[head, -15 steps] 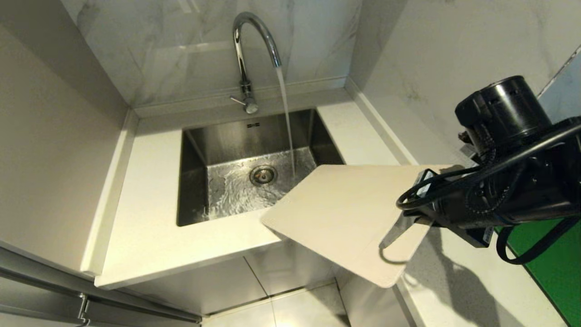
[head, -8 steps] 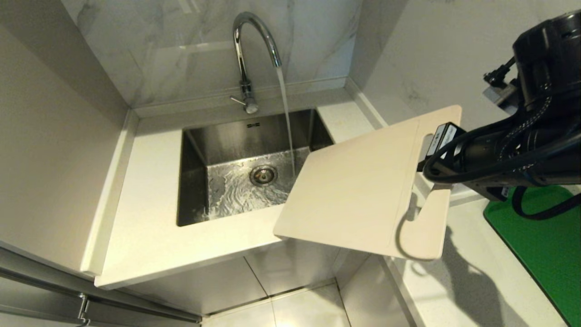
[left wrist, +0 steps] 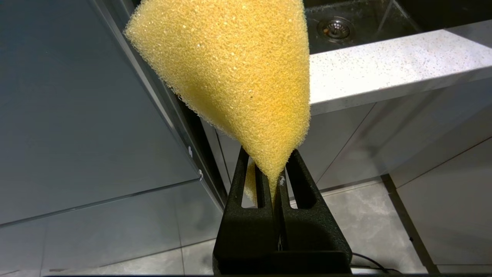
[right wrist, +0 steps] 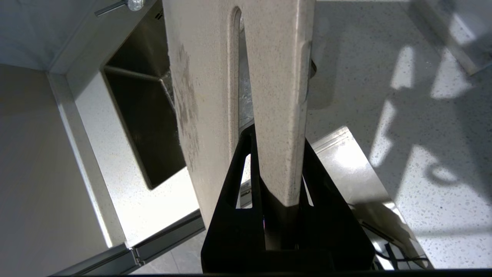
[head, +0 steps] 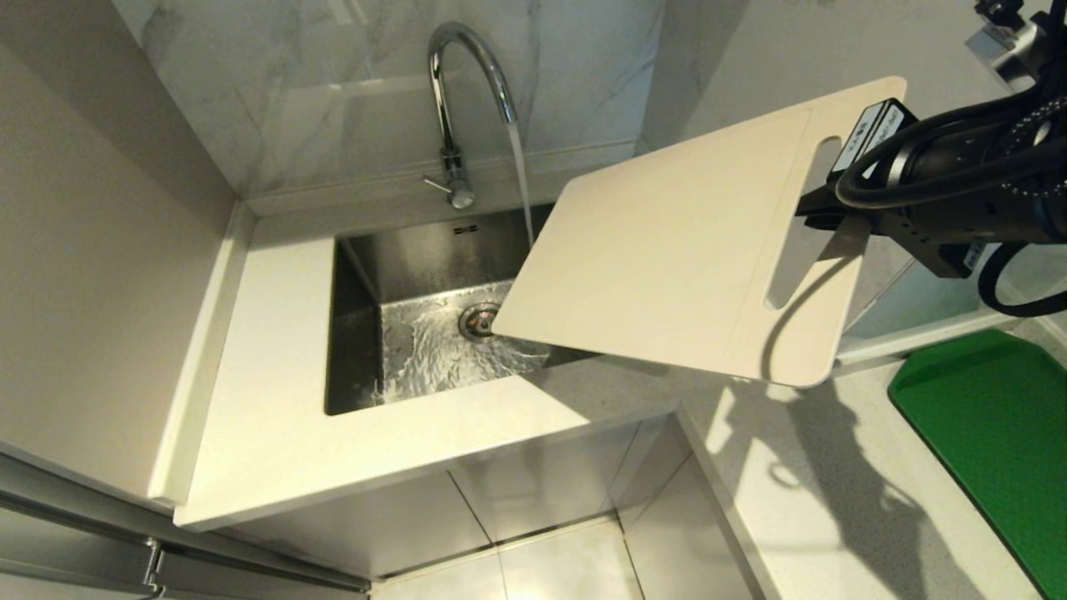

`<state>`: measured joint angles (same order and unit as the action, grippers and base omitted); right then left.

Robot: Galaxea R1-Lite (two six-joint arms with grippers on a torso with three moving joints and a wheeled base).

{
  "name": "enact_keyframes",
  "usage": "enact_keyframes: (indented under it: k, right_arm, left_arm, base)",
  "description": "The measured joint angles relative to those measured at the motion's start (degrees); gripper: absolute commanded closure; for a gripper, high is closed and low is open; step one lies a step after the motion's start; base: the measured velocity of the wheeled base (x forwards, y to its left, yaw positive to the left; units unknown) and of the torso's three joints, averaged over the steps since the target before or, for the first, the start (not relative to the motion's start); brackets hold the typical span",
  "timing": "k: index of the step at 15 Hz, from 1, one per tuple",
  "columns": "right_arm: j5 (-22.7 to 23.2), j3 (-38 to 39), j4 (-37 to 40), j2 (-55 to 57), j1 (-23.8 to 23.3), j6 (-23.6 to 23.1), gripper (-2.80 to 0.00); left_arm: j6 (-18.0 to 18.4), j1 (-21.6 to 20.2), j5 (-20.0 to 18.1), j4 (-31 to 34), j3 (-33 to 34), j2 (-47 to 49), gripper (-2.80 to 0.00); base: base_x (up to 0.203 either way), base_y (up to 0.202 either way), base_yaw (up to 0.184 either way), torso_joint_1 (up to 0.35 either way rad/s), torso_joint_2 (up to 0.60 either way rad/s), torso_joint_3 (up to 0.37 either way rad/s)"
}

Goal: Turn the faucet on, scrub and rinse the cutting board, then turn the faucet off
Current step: Scrub the cutting board underwater

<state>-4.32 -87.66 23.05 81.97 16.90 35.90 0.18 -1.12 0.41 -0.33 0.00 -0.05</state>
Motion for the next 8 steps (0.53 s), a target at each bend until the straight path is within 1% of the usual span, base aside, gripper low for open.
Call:
enact_keyframes:
  k: [2, 5, 6, 8]
  right_arm:
    - [0.0, 0.1, 1.2, -0.4, -0.1, -0.1, 0.0]
    - [0.2, 0.3, 5.1, -0.9, -0.1, -0.9, 0.0]
    - [0.2, 0.3, 6.3, -1.1, -0.1, -2.6, 0.0]
    - [0.2, 0.4, 7.6, -1.4, -0.1, -8.1, 0.0]
  left_arm:
    - [0.0, 0.0, 0.0, 0.0, 0.0, 0.0, 0.0]
    - [0.0, 0.0, 0.0, 0.0, 0.0, 0.0, 0.0]
    - [0.0, 0.0, 0.0, 0.0, 0.0, 0.0, 0.0]
    - [0.0, 0.0, 0.0, 0.0, 0.0, 0.0, 0.0]
  base:
    - [0.0, 0.0, 0.0, 0.0, 0.0, 0.0]
    - [0.0, 0.0, 0.0, 0.0, 0.0, 0.0]
    - [0.0, 0.0, 0.0, 0.0, 0.0, 0.0]
    - [0.0, 0.0, 0.0, 0.0, 0.0, 0.0]
